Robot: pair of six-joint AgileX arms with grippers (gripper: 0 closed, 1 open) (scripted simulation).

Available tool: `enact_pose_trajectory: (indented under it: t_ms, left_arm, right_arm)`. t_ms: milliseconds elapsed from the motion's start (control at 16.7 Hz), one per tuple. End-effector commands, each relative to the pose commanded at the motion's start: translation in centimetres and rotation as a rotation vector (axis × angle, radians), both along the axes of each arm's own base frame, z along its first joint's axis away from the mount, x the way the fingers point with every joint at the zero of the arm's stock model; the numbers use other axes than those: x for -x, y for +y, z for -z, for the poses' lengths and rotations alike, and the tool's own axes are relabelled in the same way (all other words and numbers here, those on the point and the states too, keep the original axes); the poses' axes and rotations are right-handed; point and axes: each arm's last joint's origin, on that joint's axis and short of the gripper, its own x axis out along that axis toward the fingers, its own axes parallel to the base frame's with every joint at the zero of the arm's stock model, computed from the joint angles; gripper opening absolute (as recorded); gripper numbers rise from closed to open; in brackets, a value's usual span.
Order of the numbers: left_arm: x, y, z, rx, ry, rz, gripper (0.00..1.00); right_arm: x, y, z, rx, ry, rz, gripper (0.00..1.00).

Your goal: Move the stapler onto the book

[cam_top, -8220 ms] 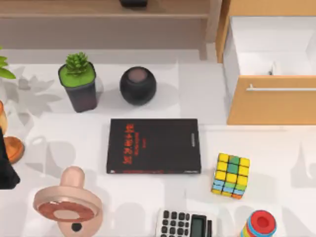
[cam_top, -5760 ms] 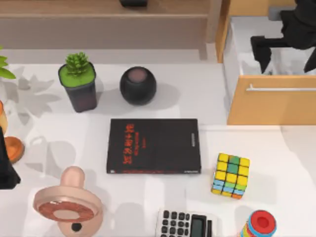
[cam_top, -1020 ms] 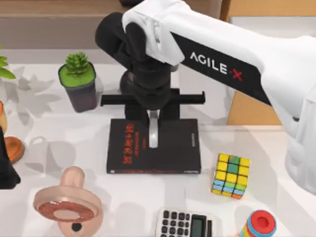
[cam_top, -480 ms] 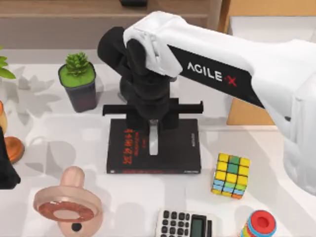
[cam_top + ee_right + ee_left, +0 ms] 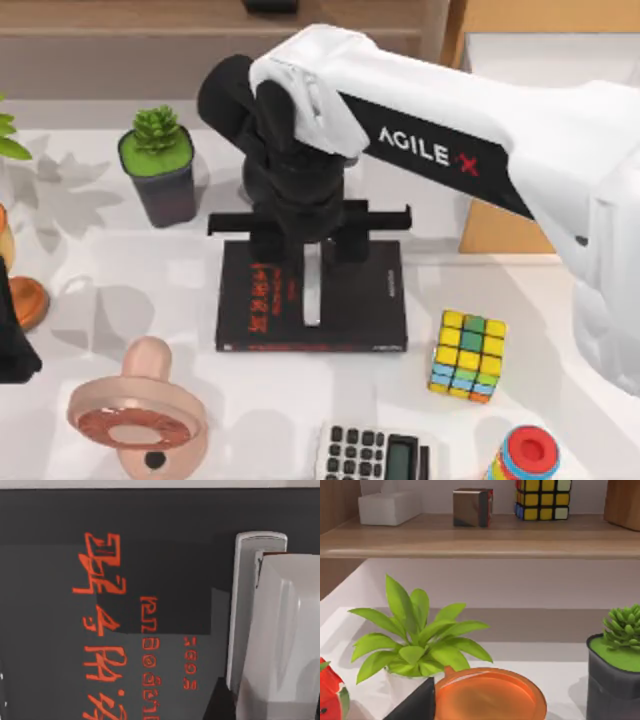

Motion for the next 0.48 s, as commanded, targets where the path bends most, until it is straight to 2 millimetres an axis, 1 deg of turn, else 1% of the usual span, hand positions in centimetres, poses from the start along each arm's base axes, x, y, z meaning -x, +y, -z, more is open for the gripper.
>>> enact_pose_trajectory:
  t_ms: [300,360,480]
  left_arm:
    - [0.00,0.00,0.00,0.000,0.000,0.000,1.00]
    - [0.00,0.00,0.00,0.000,0.000,0.000,1.00]
    - [0.00,0.00,0.00,0.000,0.000,0.000,1.00]
  right_arm:
    - [0.00,0.00,0.00,0.000,0.000,0.000,0.98]
    - [0.00,0.00,0.00,0.000,0.000,0.000,1.00]
    - [0.00,0.00,0.00,0.000,0.000,0.000,1.00]
